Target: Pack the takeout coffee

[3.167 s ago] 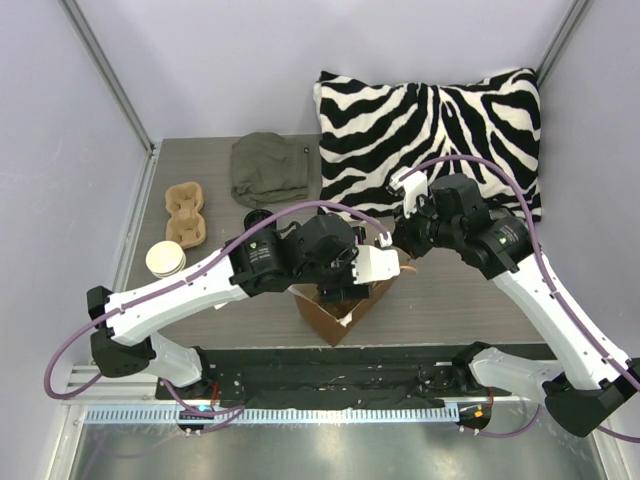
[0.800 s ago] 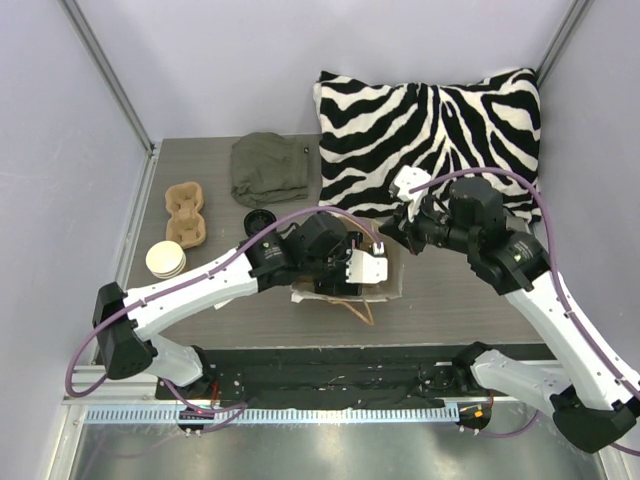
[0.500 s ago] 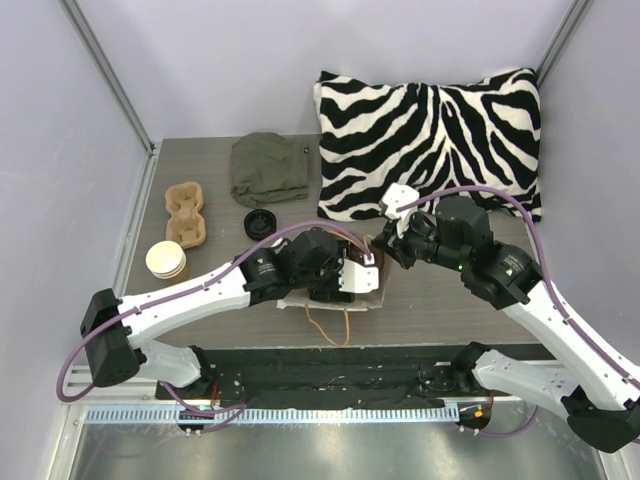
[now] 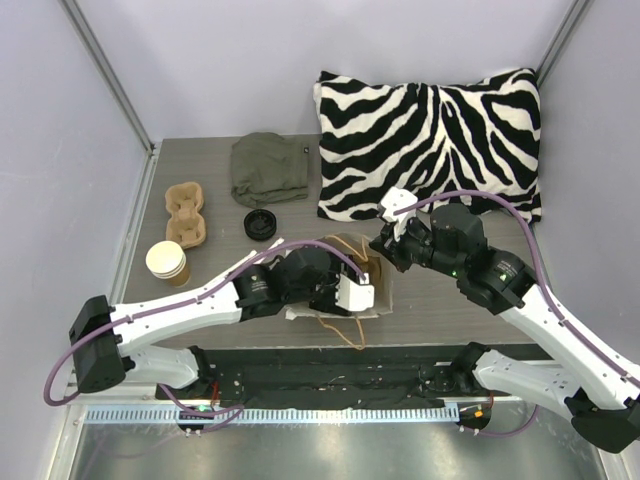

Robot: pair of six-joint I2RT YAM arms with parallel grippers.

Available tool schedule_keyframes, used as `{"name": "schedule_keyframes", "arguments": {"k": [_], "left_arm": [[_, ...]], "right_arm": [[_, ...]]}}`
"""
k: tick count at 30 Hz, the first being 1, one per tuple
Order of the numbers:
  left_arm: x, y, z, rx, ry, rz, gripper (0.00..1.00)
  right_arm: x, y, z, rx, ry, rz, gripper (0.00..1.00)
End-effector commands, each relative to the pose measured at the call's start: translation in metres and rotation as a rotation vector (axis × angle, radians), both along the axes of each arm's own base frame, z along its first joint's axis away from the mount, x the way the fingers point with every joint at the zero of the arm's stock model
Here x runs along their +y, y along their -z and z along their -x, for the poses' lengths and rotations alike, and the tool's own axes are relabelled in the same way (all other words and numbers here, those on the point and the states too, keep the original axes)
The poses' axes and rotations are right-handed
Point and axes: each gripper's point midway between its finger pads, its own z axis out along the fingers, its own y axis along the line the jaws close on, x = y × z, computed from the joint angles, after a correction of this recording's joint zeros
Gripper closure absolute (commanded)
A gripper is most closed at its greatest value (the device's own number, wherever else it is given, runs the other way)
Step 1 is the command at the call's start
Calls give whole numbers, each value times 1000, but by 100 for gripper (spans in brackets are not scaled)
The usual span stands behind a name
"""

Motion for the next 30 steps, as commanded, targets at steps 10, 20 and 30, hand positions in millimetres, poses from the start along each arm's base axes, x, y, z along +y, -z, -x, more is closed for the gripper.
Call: {"name": "schedule_keyframes", "arguments": {"k": [10,20,30], "left_arm": [[-26,-1,-12,-78,2,61,100],[-20,31,-7,-44,35,-57,100],[-22,46,-14,-39,28,-143,100]], "right_arm": [[7,-39,-3,-36,23,-113,99],[9,-40,-4,-36,15,-107,99],[12,-34,1,9,2,-115,99]]}}
